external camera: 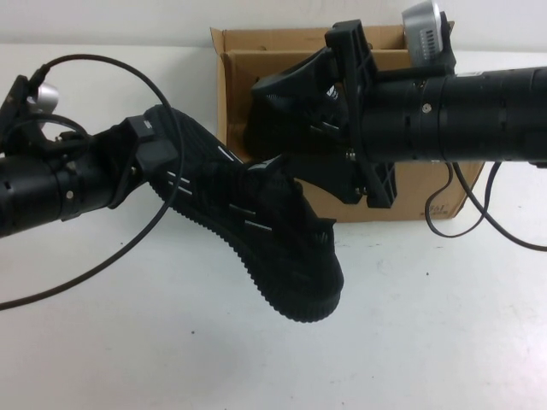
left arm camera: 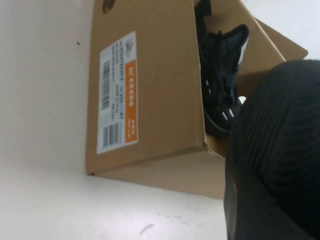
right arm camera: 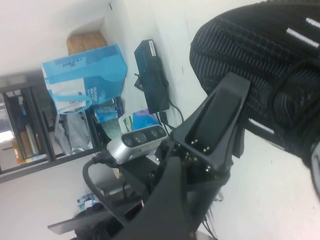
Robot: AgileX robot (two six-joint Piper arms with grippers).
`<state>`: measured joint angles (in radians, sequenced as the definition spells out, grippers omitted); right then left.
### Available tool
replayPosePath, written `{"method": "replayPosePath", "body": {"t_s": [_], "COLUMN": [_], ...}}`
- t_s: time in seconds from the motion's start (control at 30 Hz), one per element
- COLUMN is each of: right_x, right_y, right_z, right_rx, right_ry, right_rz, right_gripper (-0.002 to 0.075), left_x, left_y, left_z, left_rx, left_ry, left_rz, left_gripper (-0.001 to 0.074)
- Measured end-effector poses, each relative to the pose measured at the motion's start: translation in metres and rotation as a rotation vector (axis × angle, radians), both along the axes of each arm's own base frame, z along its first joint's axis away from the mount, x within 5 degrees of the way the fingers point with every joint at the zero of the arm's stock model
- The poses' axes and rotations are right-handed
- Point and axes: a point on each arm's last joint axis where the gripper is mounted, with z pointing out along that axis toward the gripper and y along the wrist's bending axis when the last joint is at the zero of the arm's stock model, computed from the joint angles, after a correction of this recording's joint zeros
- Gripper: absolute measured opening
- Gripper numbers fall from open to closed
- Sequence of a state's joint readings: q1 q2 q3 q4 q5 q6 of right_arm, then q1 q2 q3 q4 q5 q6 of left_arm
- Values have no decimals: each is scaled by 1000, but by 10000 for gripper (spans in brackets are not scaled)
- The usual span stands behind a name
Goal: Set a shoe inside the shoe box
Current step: Place the shoe in the shoe box
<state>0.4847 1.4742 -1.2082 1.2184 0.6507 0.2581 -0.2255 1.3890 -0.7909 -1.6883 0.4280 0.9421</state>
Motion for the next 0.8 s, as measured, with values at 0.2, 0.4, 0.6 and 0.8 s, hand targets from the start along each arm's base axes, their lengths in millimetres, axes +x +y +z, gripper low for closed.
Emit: {"method": "replayPosePath", "body": {"t_s": [0.2,0.4,0.6,0.8], "right_x": [-1,1,5,15], "right_y": [1,0,0,5], "right_z": [0,1,-2,-17], "right_rx": [2,4,3,3], "right_ry": [1,-8,-6,48], "right_rz": [6,-20,-46,-58], "right_gripper": [628,628,628,609], "left_x": [4,6,5,4], "left_y": [1,-2,-4,-5], "left_z": [6,15,16,16], "left_rx": [8,-16,-30,-30], "left_ry": [-20,-45,-46,-51], "left_rz": [18,-7,-31,-48], "left_gripper": [160,160,160,160]}}
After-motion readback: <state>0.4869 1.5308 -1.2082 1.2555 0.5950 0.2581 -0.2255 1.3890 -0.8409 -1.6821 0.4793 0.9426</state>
